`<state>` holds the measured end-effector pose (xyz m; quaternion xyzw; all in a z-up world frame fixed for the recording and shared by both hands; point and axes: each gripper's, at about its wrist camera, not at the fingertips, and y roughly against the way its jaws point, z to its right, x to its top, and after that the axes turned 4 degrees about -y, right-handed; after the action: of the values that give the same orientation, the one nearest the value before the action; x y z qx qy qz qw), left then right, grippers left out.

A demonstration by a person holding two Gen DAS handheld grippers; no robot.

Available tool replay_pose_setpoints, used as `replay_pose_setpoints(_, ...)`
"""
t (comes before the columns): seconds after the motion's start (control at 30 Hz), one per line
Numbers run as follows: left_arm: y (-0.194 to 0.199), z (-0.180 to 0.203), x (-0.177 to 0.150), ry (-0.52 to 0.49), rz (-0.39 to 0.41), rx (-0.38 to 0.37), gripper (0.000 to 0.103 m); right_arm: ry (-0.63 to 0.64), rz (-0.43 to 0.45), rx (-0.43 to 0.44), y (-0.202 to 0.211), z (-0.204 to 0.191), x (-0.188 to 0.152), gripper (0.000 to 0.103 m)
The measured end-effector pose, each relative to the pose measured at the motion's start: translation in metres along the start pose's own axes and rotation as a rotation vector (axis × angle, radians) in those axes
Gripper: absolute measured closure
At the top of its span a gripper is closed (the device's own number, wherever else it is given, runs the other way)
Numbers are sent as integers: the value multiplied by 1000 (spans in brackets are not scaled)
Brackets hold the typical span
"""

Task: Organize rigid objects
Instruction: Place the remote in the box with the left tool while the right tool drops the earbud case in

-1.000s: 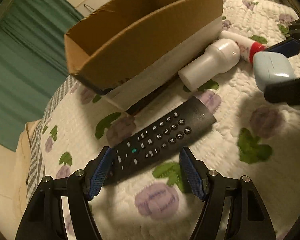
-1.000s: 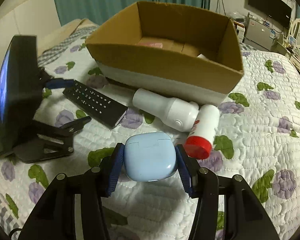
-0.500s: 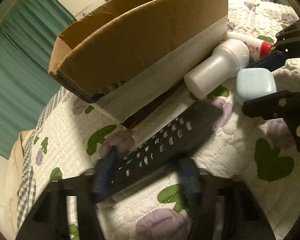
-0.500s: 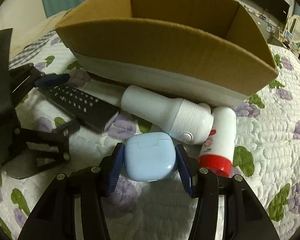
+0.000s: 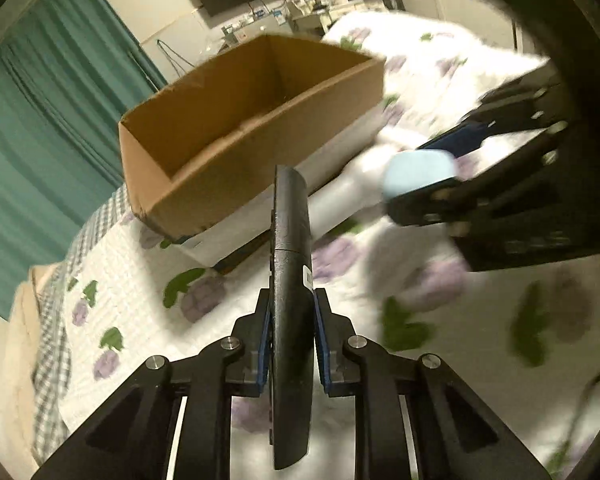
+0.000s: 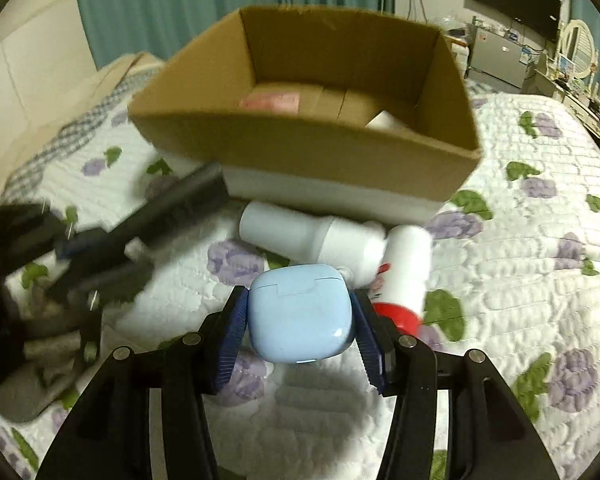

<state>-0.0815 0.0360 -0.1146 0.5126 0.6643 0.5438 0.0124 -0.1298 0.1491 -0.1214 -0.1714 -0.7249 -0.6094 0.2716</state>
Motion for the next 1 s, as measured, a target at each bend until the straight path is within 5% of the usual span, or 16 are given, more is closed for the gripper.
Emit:
replay_pose_setpoints(0.27,44,9,15,194,39,-70,84,-39,72,-11,43,16,7,52)
replay_pose_setpoints(0.63,90,-22,56,309,160,-17,84,-48,173,-5,84,20,31,52)
replay_pose_setpoints(1.0,34,-89,119,454,159,39,84,22,286,-35,82,31,117,52)
